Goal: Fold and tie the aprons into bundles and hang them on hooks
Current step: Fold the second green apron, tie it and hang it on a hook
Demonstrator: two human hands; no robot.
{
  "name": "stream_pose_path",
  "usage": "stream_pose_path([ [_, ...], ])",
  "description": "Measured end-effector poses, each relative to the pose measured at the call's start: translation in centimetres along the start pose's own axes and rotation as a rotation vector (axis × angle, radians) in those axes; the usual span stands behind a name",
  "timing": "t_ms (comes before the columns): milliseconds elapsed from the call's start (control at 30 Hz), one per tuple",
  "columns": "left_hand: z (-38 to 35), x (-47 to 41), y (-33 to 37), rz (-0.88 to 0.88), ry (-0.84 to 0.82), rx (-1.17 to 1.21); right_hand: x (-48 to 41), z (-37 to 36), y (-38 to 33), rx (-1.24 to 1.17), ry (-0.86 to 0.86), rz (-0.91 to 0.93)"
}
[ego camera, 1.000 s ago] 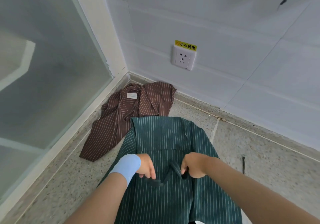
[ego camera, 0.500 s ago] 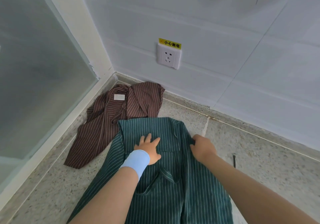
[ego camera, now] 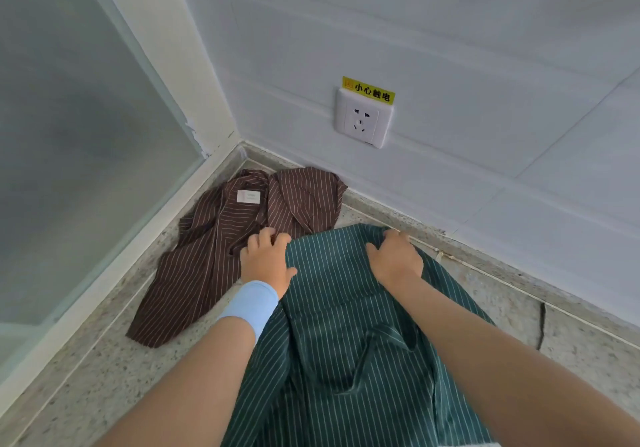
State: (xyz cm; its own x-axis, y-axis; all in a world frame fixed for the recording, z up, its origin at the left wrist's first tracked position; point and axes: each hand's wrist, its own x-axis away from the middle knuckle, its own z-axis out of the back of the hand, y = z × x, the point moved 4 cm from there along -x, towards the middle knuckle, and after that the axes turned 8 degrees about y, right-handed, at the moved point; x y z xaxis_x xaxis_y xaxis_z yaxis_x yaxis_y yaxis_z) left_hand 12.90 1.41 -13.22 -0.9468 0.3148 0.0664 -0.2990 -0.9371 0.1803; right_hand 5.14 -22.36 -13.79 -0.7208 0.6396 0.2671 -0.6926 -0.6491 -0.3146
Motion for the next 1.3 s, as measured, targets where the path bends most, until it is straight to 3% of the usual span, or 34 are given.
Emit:
stream_pose_path([
  [167,0.1,-1.9,-3.1,0.161,-0.138,0.322,-1.8,0.5,-0.7,-0.409,-0.005,-0.058],
  [267,1.7,-3.2,-5.1,0.289,-0.018,0.424,-2.7,1.6,-1.2,-0.529,0.119,-0.084],
  [433,3.6,-1.6,-5.1,0.287,0.278,0.401,1.0,0.3,-4.4,-0.344,0.074,0.199],
  [500,2.8,1.0,-3.6,0.191,0.199,0.409,3.8,-1.3,-5.5,-0.19,0.103,0.396],
  [567,1.1,4.3,-2.2,0.05,0.001,0.345,6.7,-3.6,-6.7,-0.107,-0.013,0.617],
  [700,-2.5,9.2,-3.1,-0.102,-0.285,-0.002,10.9,-7.5,-7.5,0.083,-0.344,0.713],
  [800,-2.0,10.4,-6.0,0.039,-0.239,0.148,12.0,-8.6,-6.7,0.255,-0.417,0.717],
  [900,0.5,10.5,-10.0,0.4,-0.022,0.369,12.6,-8.6,-6.7,0.249,-0.473,0.691],
  [967,1.8,10.3,-12.6,0.62,0.081,0.351,12.9,-8.4,-7.0,0.206,-0.465,0.686],
  [1000,2.3,10.3,-13.2,0.636,0.093,0.263,13.1,-8.2,-7.1,0.202,-0.443,0.692],
  [1067,2.9,10.3,-12.6,0.53,0.147,0.19,13.3,-7.7,-7.1,0.183,-0.39,0.686],
  [1133,3.2,10.7,-9.5,0.307,0.128,0.318,13.6,-6.9,-6.6,0.187,-0.301,0.699],
  [1233,0.5,12.8,-4.0,-0.034,-0.184,0.326,14.6,-5.7,-5.0,0.218,-0.122,0.77],
  [1300,-2.5,14.5,-3.0,-0.068,-0.452,0.131,15.2,-5.1,-3.3,0.178,-0.118,0.783],
])
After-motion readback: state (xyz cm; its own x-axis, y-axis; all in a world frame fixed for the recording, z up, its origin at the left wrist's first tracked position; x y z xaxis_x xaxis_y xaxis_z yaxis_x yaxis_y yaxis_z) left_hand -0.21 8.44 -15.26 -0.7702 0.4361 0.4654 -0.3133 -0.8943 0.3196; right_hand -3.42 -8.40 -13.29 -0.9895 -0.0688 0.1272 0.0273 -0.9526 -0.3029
